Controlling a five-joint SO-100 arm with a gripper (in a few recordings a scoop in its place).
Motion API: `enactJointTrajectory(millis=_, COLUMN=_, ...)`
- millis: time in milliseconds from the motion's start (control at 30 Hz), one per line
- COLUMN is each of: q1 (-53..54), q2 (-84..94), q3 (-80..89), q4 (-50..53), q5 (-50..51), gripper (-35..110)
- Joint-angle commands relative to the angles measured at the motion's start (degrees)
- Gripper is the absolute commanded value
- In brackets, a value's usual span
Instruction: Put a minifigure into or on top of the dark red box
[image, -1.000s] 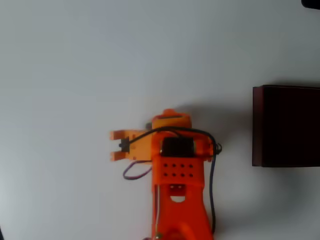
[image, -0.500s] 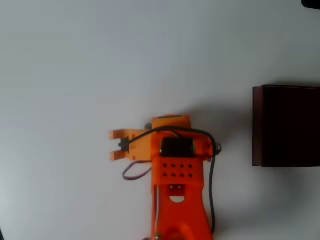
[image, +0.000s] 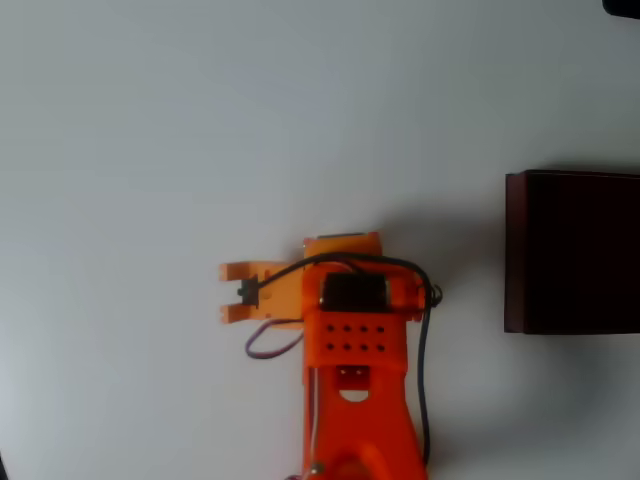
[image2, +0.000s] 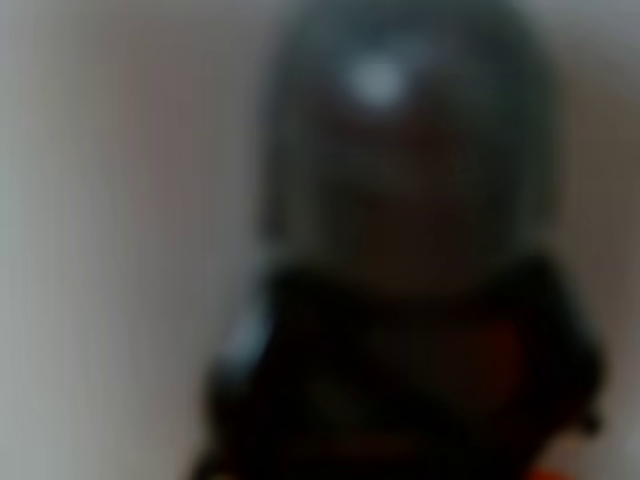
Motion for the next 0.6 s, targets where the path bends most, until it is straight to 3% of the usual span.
enactJointTrajectory(millis=0, q1=0.53, q2=1.14, q3=-2.11, q4=0.53, q5=-0.09, gripper=0)
enactJointTrajectory(millis=267, q1=2.99, q2=14.59, q3=-3.43, q4=8.17, q5=-0.79, gripper=0)
enactJointTrajectory(millis=433, q1=12.57, q2=21.36, q3=-10.2, q4=18.54, q5=0.09, gripper=0)
enactJointTrajectory(millis=567, q1=21.53, q2=24.43, q3=-11.87, q4=19.6, q5=1.93, gripper=0)
